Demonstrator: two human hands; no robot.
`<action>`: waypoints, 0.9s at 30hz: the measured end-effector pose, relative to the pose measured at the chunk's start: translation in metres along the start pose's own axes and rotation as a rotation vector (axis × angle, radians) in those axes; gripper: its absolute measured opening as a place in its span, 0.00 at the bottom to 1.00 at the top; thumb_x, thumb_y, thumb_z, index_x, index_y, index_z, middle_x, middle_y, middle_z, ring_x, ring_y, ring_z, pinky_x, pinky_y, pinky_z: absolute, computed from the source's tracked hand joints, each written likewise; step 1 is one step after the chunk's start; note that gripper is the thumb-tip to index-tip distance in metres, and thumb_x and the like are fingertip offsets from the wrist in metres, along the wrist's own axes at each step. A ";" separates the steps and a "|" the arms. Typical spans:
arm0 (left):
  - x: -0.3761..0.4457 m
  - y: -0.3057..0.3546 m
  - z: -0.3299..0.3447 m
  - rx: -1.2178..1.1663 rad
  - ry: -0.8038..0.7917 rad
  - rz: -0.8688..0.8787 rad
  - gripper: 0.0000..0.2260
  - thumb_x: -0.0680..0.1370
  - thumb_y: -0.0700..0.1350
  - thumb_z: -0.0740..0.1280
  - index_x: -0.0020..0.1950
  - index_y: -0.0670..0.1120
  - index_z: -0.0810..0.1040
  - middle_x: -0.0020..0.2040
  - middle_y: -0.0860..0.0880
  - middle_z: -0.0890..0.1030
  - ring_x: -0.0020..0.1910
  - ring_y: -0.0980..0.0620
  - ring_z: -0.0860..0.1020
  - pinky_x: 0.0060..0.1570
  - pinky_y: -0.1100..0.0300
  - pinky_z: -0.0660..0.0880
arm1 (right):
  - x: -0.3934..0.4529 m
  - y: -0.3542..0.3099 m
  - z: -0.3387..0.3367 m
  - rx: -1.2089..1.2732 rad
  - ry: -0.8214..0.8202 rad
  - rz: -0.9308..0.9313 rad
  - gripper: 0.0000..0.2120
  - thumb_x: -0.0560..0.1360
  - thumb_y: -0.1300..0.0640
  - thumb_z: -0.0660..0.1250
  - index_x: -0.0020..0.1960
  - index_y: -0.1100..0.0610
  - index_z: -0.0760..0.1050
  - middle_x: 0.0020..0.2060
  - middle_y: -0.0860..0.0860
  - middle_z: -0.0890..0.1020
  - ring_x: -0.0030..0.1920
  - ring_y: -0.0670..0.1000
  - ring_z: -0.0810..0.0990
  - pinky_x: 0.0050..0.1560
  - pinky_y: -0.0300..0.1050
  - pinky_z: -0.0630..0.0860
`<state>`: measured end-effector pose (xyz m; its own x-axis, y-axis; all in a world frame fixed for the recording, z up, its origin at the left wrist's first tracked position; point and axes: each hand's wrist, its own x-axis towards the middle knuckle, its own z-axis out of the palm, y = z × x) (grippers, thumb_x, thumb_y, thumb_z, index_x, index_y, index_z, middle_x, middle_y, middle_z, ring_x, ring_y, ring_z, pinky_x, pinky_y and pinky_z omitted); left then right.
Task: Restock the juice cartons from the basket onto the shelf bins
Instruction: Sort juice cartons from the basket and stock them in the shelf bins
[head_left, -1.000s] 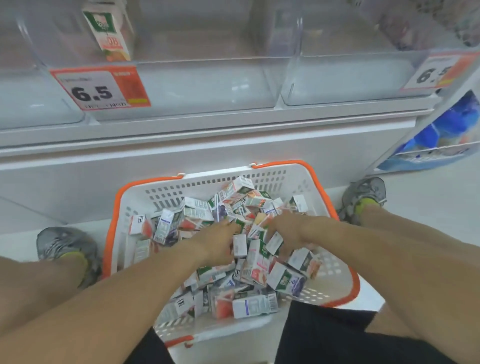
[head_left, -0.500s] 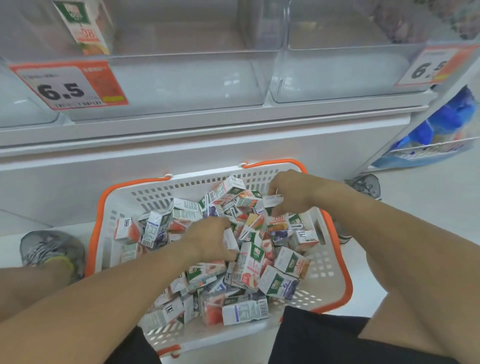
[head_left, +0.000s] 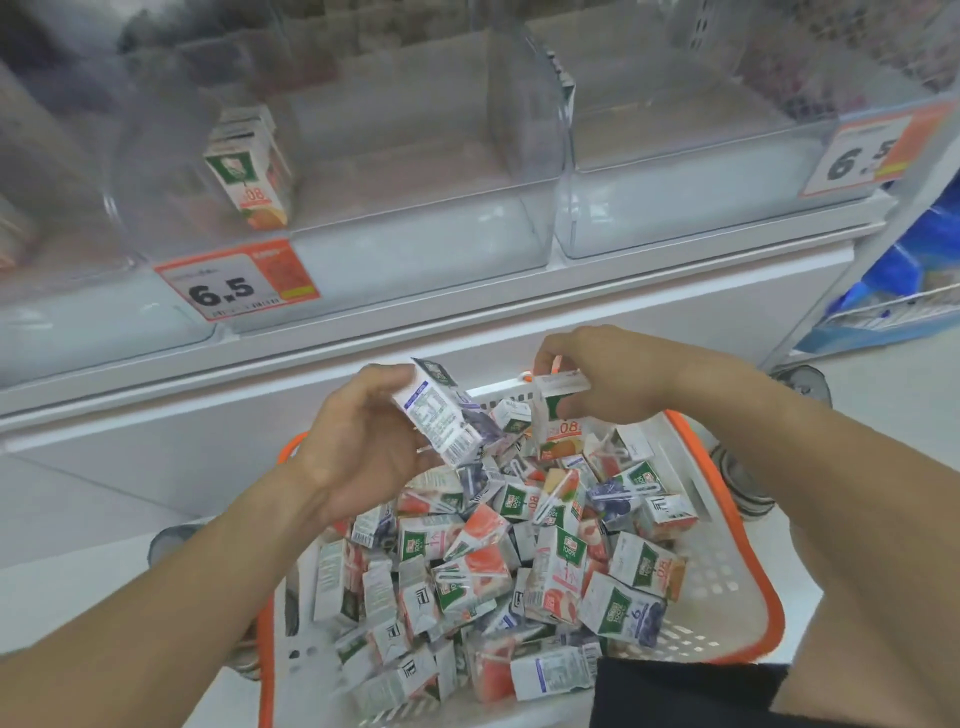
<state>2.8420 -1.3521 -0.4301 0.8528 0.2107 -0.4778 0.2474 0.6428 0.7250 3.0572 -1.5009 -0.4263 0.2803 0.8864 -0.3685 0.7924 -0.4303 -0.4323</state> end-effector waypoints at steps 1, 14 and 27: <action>-0.007 0.005 0.006 -0.053 0.004 -0.004 0.27 0.61 0.54 0.79 0.53 0.41 0.78 0.46 0.40 0.79 0.45 0.43 0.78 0.56 0.47 0.73 | -0.002 -0.005 -0.002 0.032 0.012 -0.022 0.17 0.74 0.52 0.73 0.60 0.47 0.72 0.49 0.48 0.79 0.43 0.48 0.78 0.45 0.45 0.74; -0.066 0.078 0.009 0.289 0.345 0.074 0.20 0.70 0.56 0.67 0.53 0.43 0.82 0.47 0.40 0.85 0.38 0.45 0.84 0.34 0.57 0.82 | 0.000 -0.066 -0.015 0.555 0.222 -0.208 0.13 0.73 0.52 0.75 0.55 0.49 0.76 0.52 0.48 0.80 0.40 0.53 0.85 0.45 0.51 0.81; -0.096 0.127 -0.039 0.121 0.305 0.398 0.29 0.62 0.59 0.71 0.54 0.39 0.82 0.42 0.42 0.83 0.31 0.51 0.79 0.31 0.63 0.76 | 0.065 -0.201 -0.116 0.400 0.842 -0.554 0.14 0.73 0.59 0.75 0.56 0.51 0.75 0.50 0.44 0.80 0.49 0.43 0.81 0.47 0.37 0.79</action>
<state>2.7739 -1.2615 -0.3113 0.7234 0.6385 -0.2628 -0.0022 0.3828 0.9238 2.9788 -1.3370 -0.2682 0.3402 0.7419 0.5777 0.7317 0.1771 -0.6583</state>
